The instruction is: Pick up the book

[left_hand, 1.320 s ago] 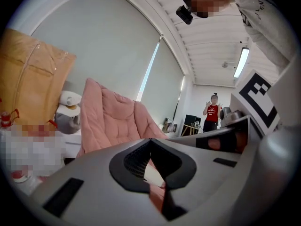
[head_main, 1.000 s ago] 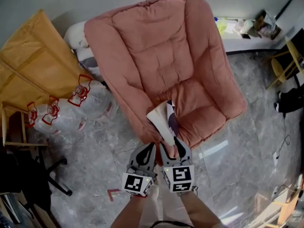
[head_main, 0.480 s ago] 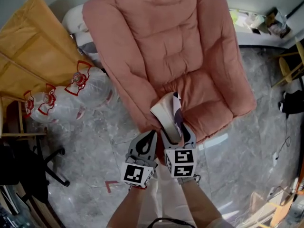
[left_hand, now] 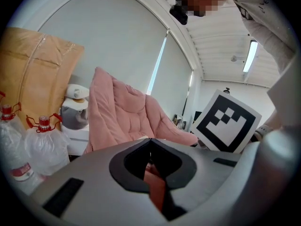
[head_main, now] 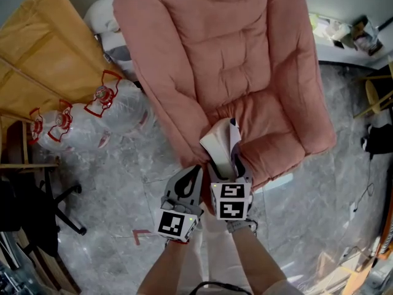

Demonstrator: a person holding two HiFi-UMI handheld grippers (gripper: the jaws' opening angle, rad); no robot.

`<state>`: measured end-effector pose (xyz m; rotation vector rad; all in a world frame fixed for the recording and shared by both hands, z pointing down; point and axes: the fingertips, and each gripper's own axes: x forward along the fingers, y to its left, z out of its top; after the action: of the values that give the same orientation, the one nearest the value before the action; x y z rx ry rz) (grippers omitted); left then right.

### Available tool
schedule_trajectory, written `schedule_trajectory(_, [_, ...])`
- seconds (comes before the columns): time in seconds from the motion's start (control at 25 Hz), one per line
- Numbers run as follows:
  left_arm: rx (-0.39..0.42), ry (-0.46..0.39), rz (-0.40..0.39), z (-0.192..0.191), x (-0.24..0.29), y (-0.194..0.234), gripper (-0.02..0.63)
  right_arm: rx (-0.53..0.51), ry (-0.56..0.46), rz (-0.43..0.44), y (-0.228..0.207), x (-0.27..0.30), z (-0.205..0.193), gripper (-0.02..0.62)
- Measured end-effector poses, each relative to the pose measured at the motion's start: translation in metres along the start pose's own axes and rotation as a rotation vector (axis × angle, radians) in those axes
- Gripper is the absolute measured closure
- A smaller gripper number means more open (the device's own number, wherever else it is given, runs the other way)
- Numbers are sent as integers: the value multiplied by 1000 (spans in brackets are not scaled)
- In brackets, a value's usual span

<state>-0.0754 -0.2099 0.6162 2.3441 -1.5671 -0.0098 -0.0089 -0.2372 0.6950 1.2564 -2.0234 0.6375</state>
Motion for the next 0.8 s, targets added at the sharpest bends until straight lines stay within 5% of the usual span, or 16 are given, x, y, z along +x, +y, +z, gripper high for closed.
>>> schedule_trajectory(0.64, [-50, -4, 32, -2, -6, 3, 591, 6, -15, -31, -14, -3, -2, 273])
schedule_trajectory(0.8, [-40, -9, 36, -3, -8, 6, 591, -67, 10, -54, -9, 2, -1, 273])
